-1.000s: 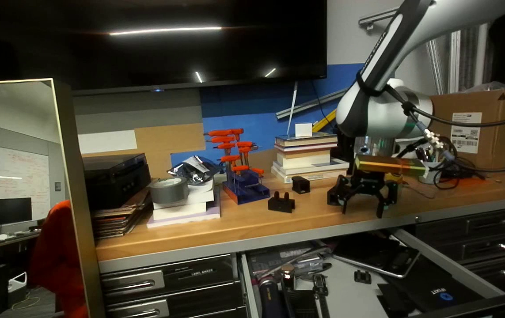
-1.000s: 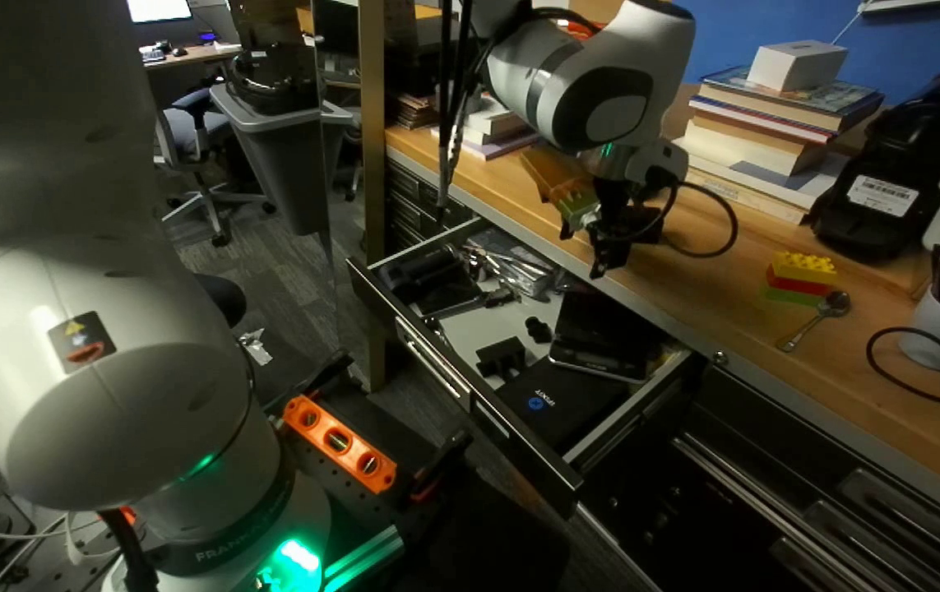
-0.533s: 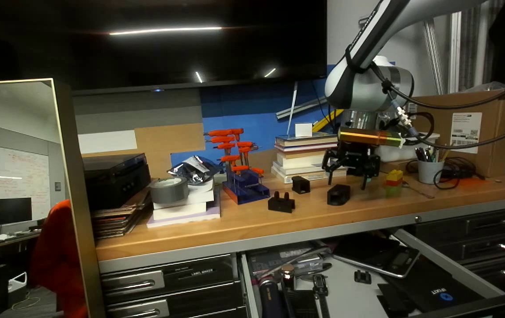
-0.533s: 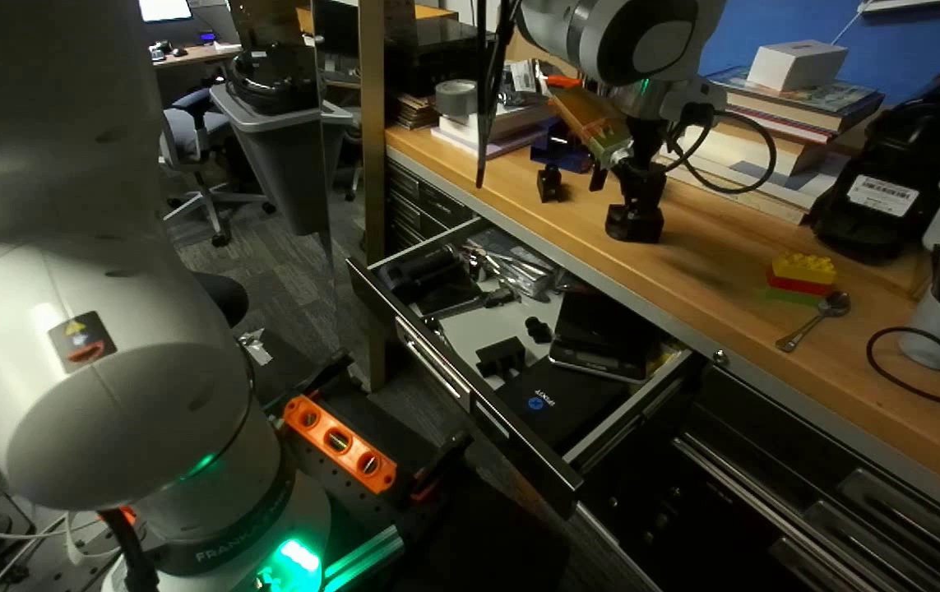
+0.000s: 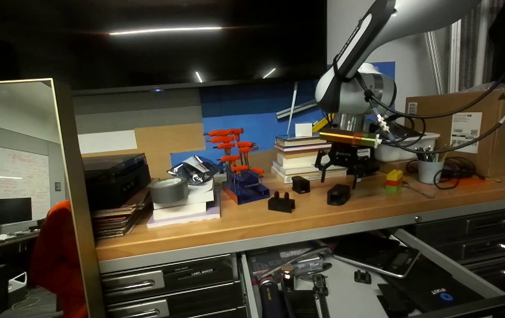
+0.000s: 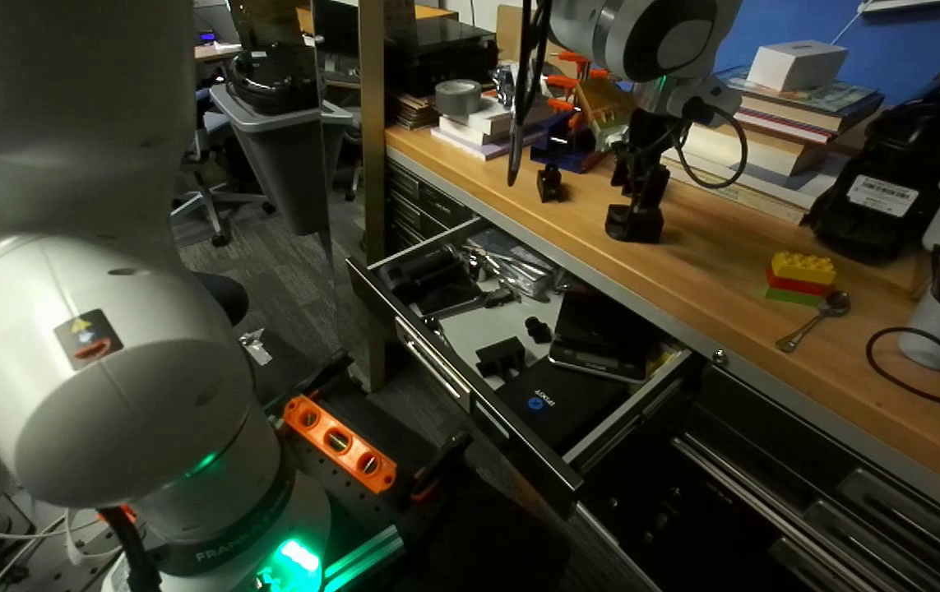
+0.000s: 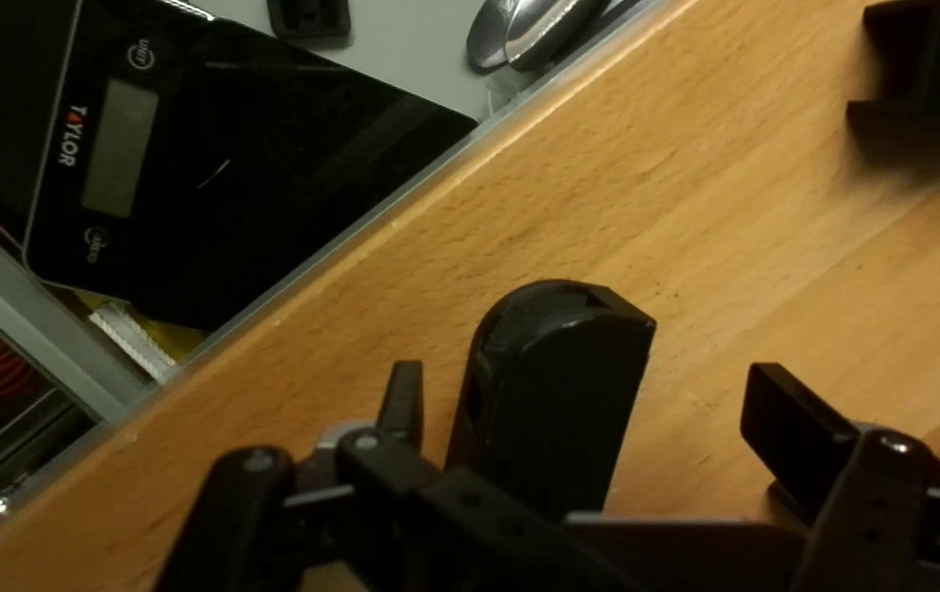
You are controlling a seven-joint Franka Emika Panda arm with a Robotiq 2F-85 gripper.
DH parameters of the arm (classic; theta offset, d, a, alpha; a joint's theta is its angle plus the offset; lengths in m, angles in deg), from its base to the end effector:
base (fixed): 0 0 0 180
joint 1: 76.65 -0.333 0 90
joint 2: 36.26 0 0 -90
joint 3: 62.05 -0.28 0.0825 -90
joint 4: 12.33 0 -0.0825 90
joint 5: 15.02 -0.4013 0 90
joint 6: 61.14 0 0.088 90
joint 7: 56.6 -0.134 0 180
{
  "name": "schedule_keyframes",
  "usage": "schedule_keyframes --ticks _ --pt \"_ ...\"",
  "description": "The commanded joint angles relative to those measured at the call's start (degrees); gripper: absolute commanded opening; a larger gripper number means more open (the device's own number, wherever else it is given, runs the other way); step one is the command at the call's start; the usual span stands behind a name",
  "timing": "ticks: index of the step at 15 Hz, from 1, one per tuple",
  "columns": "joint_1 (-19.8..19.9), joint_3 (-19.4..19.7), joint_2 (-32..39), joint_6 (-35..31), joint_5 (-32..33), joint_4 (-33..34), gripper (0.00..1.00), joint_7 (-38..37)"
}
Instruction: Put the black objects inside the drawer and close it
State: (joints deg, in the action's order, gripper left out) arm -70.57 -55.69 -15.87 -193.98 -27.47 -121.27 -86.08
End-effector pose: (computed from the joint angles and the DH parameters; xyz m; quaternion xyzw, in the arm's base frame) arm 0.6215 -0.1274 0.2495 -0.9054 0.4187 -0.0229 0.0669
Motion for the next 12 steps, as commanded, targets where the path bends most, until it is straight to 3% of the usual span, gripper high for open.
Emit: schedule_keyframes --ticks 1,8,9,10,12 --pt "-1.9 2.4 4.1 -0.4 1.4 4.5 1.00 -6.4" --pt "-1.9 3.9 8.9 0.0 1.9 7.4 1.00 -9.9" --pt "-1.9 4.0 9.1 -0.3 2.2 7.3 0.75 -9.5" --pt "-2.0 4.1 9.4 -0.5 2.4 7.3 0.72 -9.6" --pt "-2.1 4.2 9.6 -0.4 2.8 7.4 0.58 -9.5"
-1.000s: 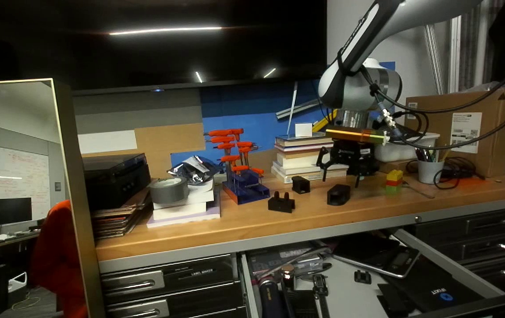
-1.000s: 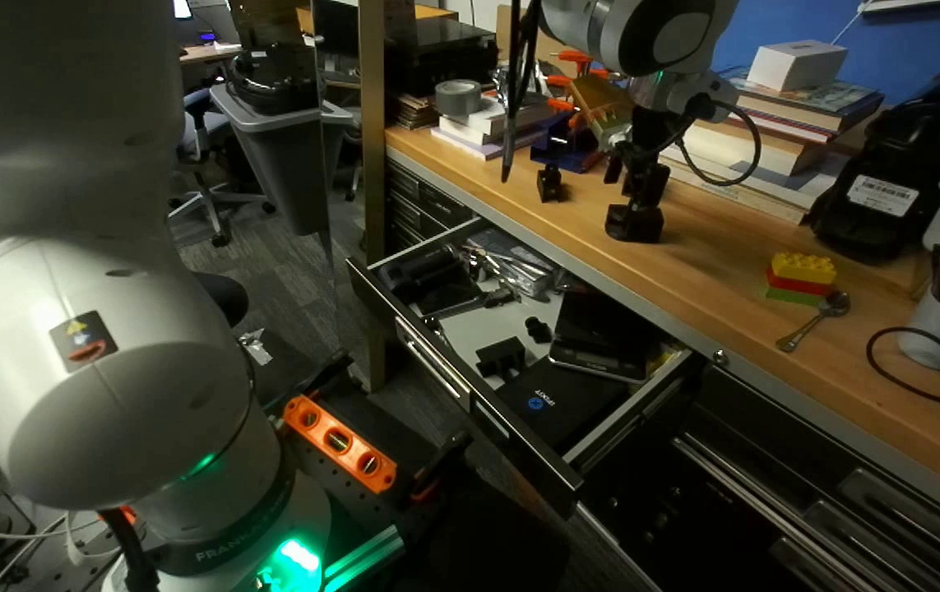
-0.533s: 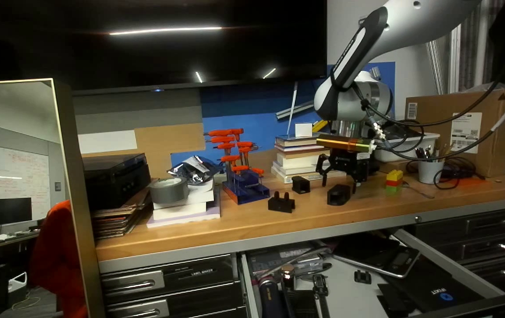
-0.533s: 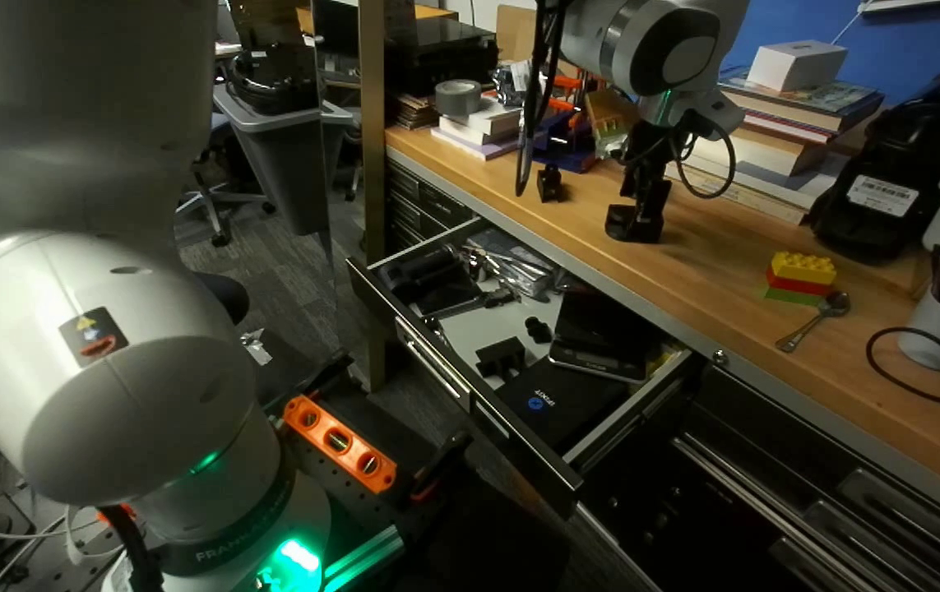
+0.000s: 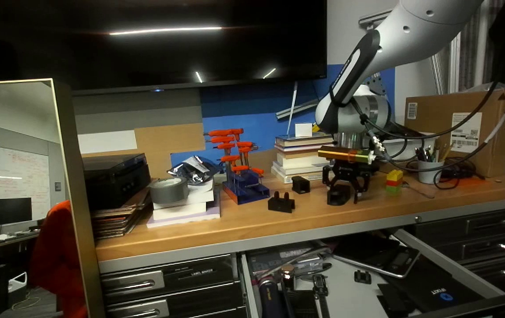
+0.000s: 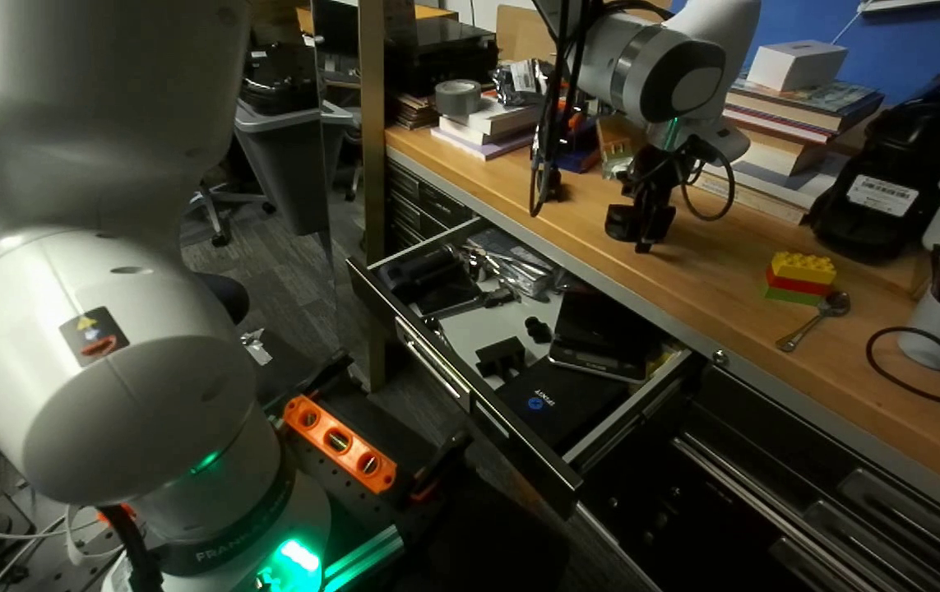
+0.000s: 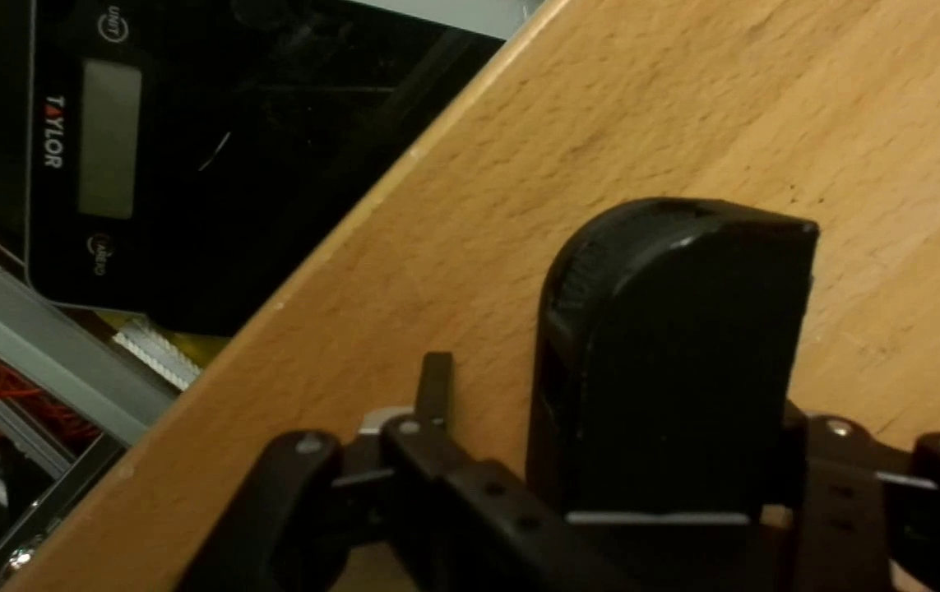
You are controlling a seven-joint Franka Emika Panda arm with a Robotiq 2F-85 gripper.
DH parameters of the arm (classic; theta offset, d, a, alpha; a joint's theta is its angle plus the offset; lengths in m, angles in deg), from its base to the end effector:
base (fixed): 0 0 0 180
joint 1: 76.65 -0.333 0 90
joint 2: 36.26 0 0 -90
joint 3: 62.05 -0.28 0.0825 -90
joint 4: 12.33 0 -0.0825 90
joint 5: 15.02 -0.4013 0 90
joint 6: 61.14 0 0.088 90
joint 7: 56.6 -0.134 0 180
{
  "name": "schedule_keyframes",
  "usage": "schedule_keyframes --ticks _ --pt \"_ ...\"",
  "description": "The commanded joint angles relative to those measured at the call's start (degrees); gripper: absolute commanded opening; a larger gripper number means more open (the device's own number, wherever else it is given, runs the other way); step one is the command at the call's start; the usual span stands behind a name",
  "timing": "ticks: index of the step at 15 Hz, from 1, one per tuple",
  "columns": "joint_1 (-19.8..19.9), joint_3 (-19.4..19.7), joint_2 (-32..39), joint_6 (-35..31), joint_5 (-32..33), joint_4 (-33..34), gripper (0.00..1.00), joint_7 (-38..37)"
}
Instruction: Put the black objects inside the drawer and close it
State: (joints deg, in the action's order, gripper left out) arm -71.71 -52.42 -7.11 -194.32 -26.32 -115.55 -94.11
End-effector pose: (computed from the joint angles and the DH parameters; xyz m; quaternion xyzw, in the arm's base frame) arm 0.6332 -0.1541 0.1994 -0.8721 0.4881 -0.0058 0.0338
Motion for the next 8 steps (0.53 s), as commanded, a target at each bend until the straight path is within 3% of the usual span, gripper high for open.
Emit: schedule_keyframes --ticks 1,4,8 --pt "-0.9 1.1 0.9 0.1 2.0 1.7 0.49 -1.3" --pt "-0.5 0.9 0.4 1.2 2.8 1.4 0.27 0.2" --pt "-1.6 1.6 -2.2 4.0 6.8 -1.4 0.25 1.4"
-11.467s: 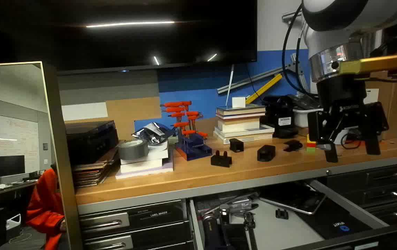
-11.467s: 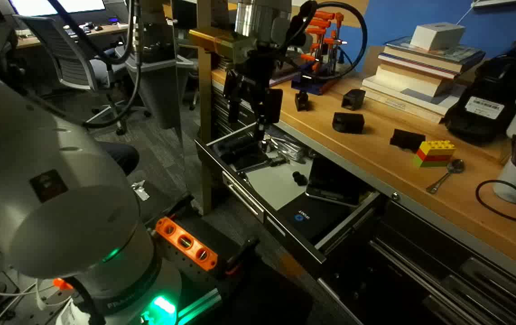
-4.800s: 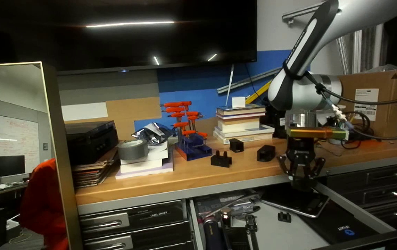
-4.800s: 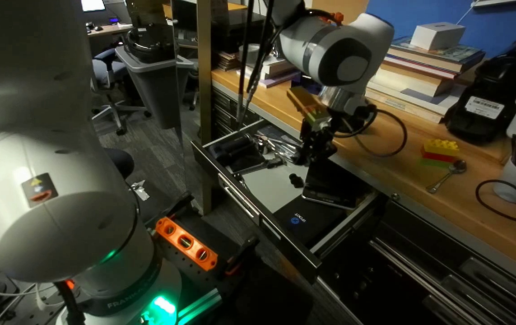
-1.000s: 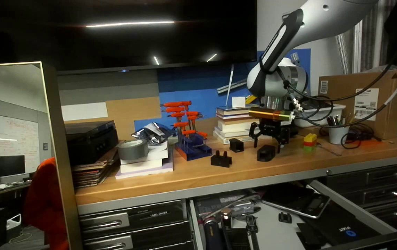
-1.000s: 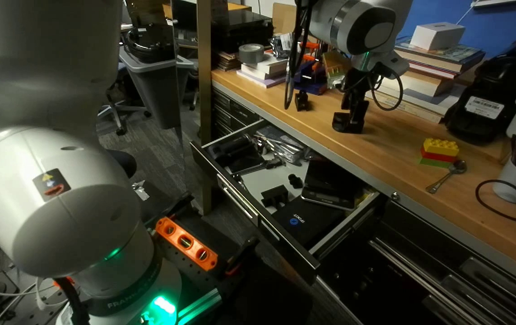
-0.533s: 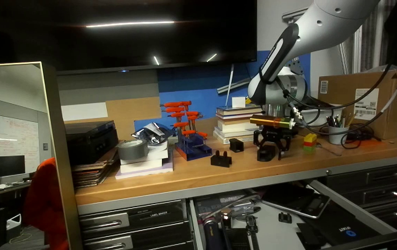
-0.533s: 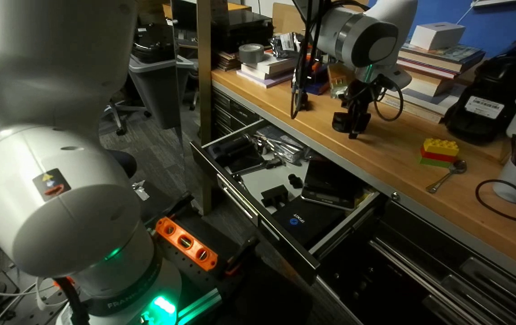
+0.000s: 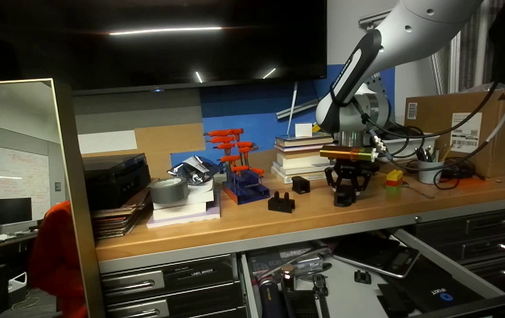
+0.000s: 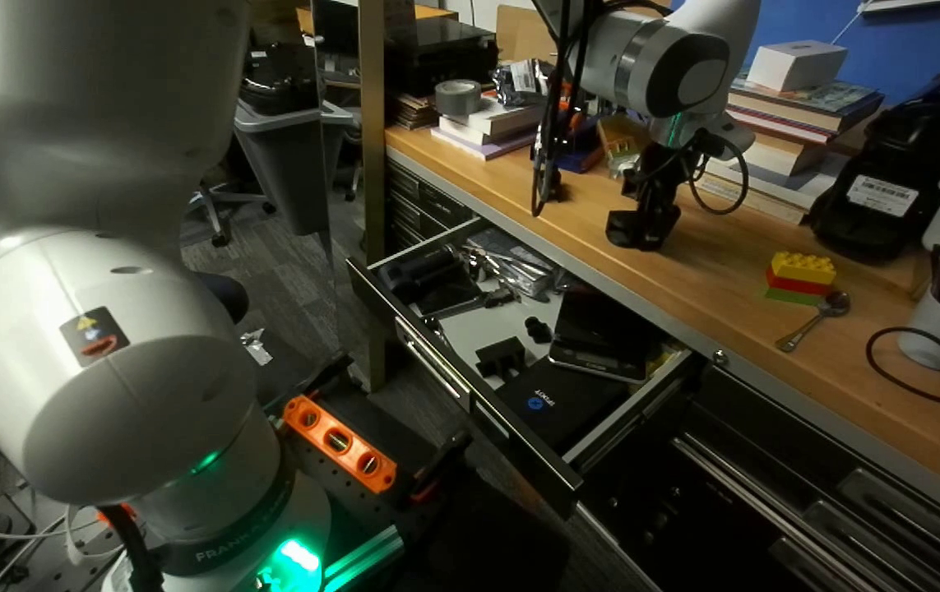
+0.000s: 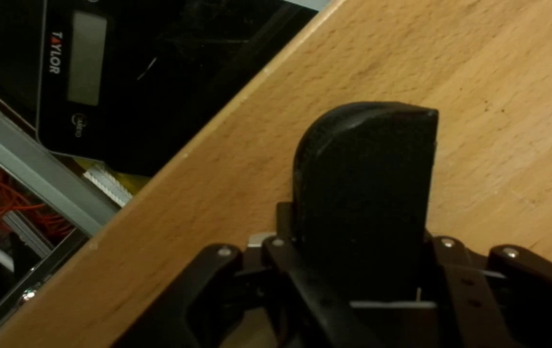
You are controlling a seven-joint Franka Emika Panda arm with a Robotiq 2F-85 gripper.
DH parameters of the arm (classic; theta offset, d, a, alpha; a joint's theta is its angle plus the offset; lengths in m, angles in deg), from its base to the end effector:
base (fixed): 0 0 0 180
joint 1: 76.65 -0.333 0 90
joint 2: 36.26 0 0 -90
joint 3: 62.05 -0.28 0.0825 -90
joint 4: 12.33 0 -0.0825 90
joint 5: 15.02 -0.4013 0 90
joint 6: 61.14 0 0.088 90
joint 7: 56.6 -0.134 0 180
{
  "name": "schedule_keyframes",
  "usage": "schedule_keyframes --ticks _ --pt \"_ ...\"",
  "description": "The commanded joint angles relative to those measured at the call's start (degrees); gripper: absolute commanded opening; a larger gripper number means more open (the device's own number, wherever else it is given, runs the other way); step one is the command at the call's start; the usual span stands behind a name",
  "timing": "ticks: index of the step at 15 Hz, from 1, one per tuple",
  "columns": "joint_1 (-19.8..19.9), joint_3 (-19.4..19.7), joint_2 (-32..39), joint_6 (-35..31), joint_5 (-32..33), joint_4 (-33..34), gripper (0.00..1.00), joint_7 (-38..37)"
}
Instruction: Put the black objects inside the drawer and close it
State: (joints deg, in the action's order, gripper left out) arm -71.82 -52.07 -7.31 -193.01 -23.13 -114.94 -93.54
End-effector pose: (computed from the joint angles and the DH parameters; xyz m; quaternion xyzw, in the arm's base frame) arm 0.6331 -0.1581 0.2045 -0.8834 0.4684 -0.0055 0.0124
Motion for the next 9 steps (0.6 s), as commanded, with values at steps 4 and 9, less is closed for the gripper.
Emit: schedule_keyframes --ticks 4,9 --pt "-1.0 -0.3 -7.7 8.2 6.4 -8.3 0.25 7.2" --pt "0.1 -2.6 -15.3 9.2 3.4 -19.7 0.25 21.3"
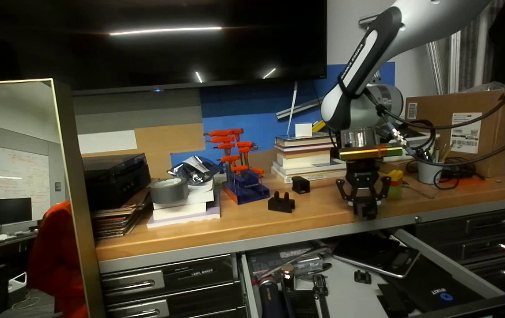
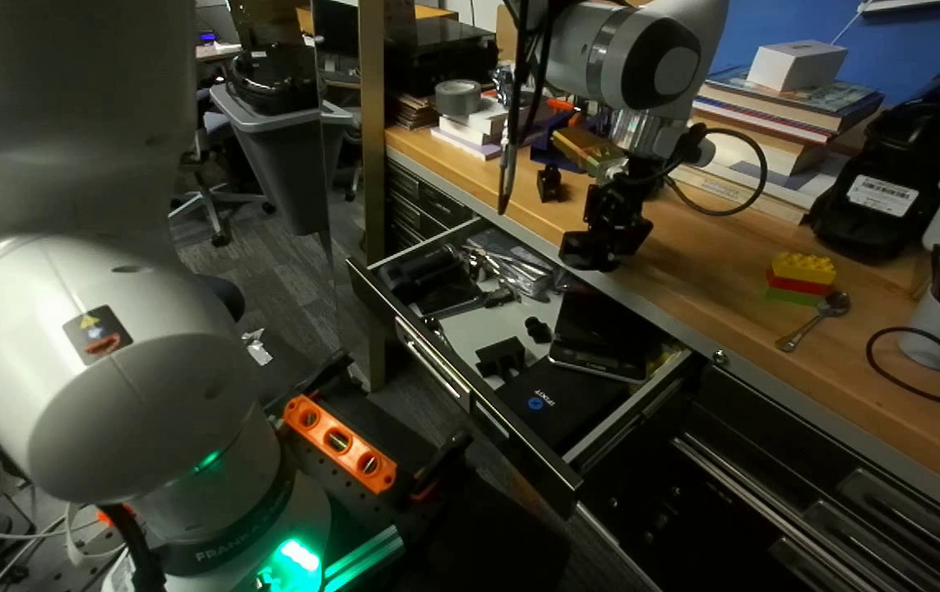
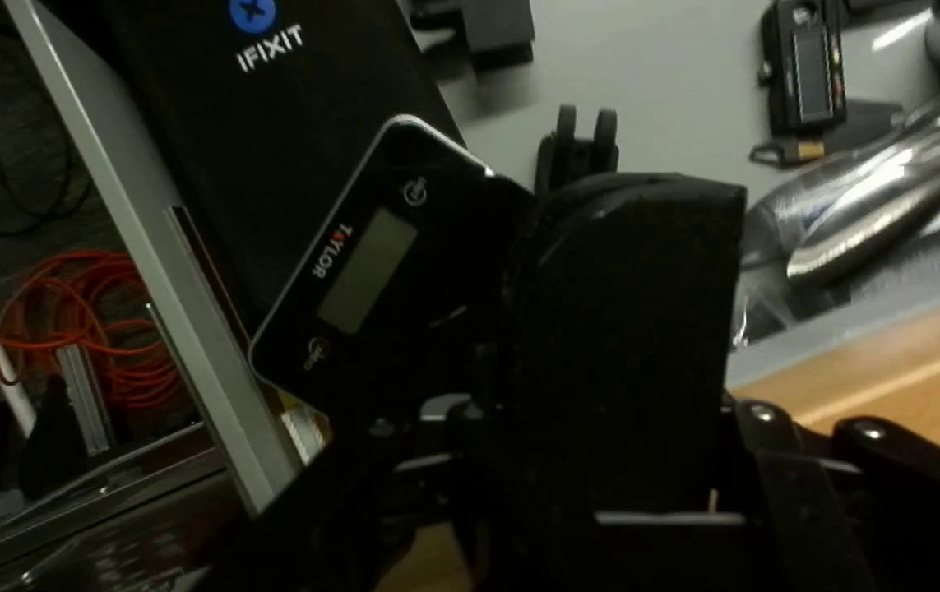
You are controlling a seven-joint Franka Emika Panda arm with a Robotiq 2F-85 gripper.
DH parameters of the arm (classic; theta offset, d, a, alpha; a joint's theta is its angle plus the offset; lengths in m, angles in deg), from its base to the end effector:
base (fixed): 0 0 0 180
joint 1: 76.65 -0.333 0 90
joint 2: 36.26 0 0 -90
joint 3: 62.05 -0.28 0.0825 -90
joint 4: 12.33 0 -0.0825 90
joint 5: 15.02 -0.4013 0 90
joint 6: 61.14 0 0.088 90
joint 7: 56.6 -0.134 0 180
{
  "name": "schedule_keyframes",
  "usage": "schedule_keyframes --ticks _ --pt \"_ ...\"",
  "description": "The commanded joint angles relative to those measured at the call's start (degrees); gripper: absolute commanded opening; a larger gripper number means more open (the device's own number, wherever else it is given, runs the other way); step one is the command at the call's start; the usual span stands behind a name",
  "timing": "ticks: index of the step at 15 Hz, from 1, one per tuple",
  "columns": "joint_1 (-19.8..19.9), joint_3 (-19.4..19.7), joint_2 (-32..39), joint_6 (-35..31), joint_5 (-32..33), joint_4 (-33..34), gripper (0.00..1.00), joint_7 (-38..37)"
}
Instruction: Put the black objects inside the drawer and close it
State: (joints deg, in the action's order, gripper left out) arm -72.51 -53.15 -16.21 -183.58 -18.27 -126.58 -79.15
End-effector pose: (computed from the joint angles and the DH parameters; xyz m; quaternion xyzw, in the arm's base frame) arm 0.5631 -0.1283 0.1996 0.9424 -0.3189 -0.1001 0.0129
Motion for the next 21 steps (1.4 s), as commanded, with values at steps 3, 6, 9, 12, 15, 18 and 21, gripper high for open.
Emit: schedule_keyframes --ticks 3,6,9,12,15,18,21 --pt "0.2 -1.7 -8.2 -2.5 -1.4 -13.8 0.25 8.5" --pt "0.7 -2.3 -7.8 -3.7 -3.1 -17.0 0.25 10.3" --pt "0.4 -2.6 -6.5 -7.8 -4.8 -19.4 0.25 10.2" --pt "0.5 -3.5 -5.6 -11.2 -7.4 -21.2 0.25 11.3" --pt "0.6 -5.1 -6.0 -14.5 -11.3 -23.6 0.25 13.4" --pt "1.1 -7.4 -6.5 -16.2 -17.6 -26.1 0.25 18.3" --pt "0.5 -8.4 -6.2 -18.9 -20.3 -28.0 0.25 20.5"
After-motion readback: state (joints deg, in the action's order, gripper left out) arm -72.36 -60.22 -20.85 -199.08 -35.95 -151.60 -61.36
